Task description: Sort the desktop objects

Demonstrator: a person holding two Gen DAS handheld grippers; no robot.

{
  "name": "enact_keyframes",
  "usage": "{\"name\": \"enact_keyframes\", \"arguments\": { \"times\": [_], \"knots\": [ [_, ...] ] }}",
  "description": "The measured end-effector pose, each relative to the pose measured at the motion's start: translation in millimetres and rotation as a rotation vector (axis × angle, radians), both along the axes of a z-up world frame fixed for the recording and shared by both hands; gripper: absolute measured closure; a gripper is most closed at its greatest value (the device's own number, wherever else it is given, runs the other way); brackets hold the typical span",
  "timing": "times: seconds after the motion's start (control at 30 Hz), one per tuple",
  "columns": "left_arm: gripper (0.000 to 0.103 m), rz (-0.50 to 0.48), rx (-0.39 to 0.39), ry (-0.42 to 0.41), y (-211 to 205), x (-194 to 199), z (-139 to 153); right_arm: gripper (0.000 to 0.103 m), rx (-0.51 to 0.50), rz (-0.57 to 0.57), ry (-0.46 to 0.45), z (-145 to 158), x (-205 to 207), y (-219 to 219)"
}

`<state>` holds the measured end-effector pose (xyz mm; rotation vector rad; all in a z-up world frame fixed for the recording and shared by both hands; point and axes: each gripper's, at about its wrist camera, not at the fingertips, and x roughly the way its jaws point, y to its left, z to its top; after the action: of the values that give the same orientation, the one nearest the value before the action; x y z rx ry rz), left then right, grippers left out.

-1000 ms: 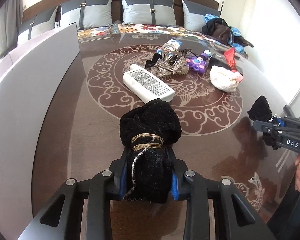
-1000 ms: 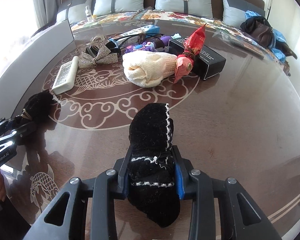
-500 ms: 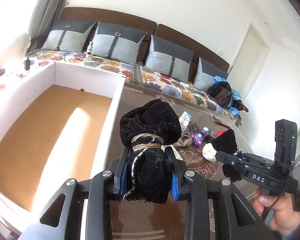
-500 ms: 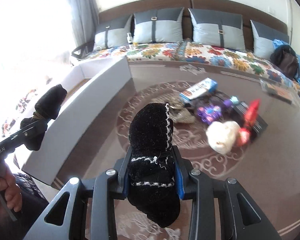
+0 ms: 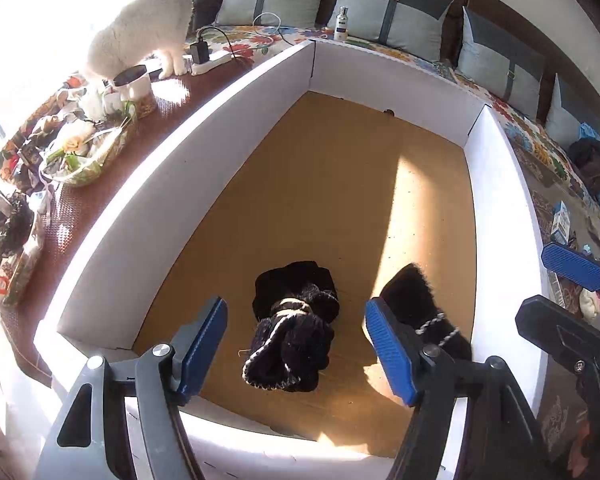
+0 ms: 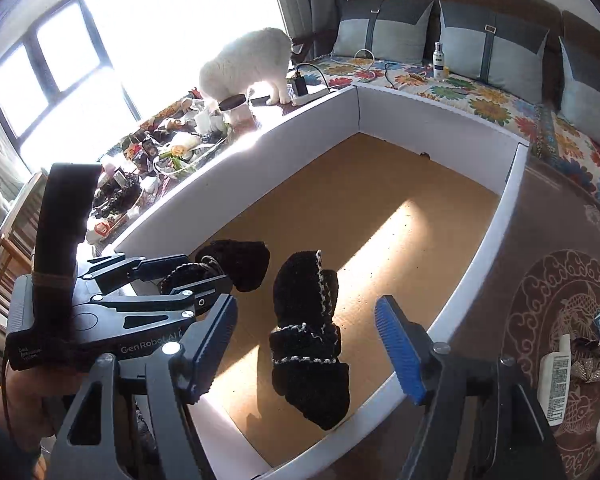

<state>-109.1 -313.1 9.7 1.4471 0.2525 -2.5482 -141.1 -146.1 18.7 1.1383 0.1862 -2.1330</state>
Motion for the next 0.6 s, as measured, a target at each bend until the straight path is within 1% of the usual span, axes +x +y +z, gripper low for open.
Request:
{"name": "enact_keyframes", "arguments": {
  "times": [0.1, 0.2, 0.27, 0.33, 0.37, 0.43, 0.47, 0.5, 0.57, 0.6],
  "knots": [
    [0.032, 0.012, 0.017, 0.075, 1.7, 17.8, 13.4, 0.024, -0.042, -0.020, 0.031, 4.3, 8.9, 15.5],
    [0.032, -0.004, 0.031, 0.151, 23.8, 33.4, 31.1, 0.016, -0.063, -0.073, 0.125, 14.1, 24.6, 57.0],
    [0.032, -0.059, 0.043, 0.207, 52.5, 43.5, 45.6, 0.005, -0.056, -0.133, 0.204, 18.7, 37.4, 97.3],
    [0.032, -0.142, 0.055, 0.257, 90.3, 52.6, 59.0, 0.001, -0.033, -0.205, 0.264, 14.8, 49.1, 143.1],
    [0.031, -0.191, 0.066, 0.277, 110.4, 56.0, 65.9, 0.001, -0.010, -0.241, 0.280, 9.9, 54.8, 166.3],
    [0.023, -0.291, 0.086, 0.309, 154.0, 65.4, 75.0, 0.001, 0.053, -0.319, 0.288, -4.6, 60.0, 214.2],
    [0.012, -0.339, 0.096, 0.317, 176.3, 68.9, 76.2, 0.001, 0.092, -0.359, 0.282, -14.2, 63.3, 239.1],
    [0.005, -0.381, 0.105, 0.319, 197.8, 71.9, 74.4, 0.001, 0.135, -0.399, 0.268, -24.8, 65.0, 262.9],
    [0.003, -0.446, 0.109, 0.293, 238.1, 73.0, 59.6, 0.001, 0.212, -0.490, 0.230, -45.8, 68.1, 316.2],
    [0.004, -0.464, 0.099, 0.259, 257.2, 71.2, 47.2, 0.001, 0.235, -0.533, 0.210, -56.4, 72.2, 340.7]
  ]
}}
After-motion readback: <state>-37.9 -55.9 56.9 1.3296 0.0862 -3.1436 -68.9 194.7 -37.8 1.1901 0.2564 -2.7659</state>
